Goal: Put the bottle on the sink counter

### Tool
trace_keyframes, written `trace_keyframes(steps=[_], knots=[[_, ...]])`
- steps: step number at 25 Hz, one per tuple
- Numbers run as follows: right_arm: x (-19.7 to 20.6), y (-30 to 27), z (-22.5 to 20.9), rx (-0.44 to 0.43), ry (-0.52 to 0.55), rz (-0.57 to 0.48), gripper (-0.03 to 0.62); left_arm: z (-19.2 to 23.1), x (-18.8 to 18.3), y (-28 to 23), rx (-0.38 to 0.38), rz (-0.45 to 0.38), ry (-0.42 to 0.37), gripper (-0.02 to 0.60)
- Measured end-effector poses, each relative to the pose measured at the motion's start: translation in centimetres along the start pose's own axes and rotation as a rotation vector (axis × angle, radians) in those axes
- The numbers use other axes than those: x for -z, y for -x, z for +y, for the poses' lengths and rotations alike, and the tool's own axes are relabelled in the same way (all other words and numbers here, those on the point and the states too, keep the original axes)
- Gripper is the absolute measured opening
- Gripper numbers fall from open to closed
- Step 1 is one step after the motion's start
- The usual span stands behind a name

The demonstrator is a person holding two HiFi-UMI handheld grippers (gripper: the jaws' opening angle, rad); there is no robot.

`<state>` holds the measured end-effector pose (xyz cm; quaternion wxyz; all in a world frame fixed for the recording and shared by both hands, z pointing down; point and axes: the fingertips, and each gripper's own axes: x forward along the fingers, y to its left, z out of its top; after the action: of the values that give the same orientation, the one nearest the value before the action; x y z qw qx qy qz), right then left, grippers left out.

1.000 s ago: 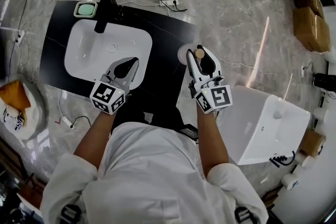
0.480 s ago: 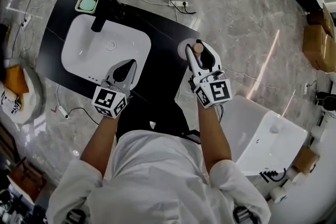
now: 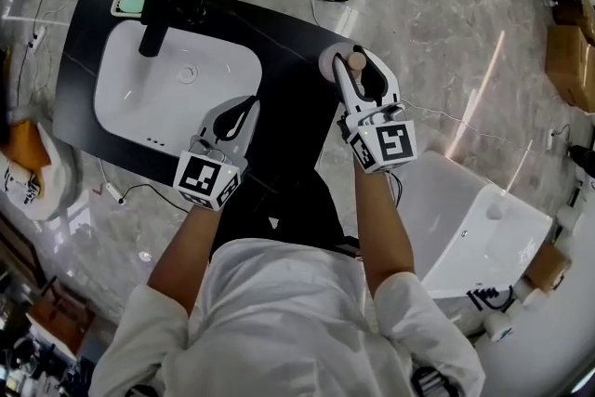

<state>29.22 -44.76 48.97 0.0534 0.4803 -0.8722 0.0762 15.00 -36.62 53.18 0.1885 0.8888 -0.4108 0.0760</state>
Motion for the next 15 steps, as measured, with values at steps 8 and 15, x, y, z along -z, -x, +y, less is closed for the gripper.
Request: trace_keyframes(steps=[8, 15], knots=[[3.8, -1.0, -2.0, 0.05, -0.025, 0.033, 0.146, 1.6, 0.4, -2.4, -0.047, -0.026, -0.024, 0.017], [4.8, -1.9, -3.2, 0.087, -0.034, 0.028, 0.146, 3.5, -0.1, -3.8, -0.089, -0.055, -0.029, 0.017]])
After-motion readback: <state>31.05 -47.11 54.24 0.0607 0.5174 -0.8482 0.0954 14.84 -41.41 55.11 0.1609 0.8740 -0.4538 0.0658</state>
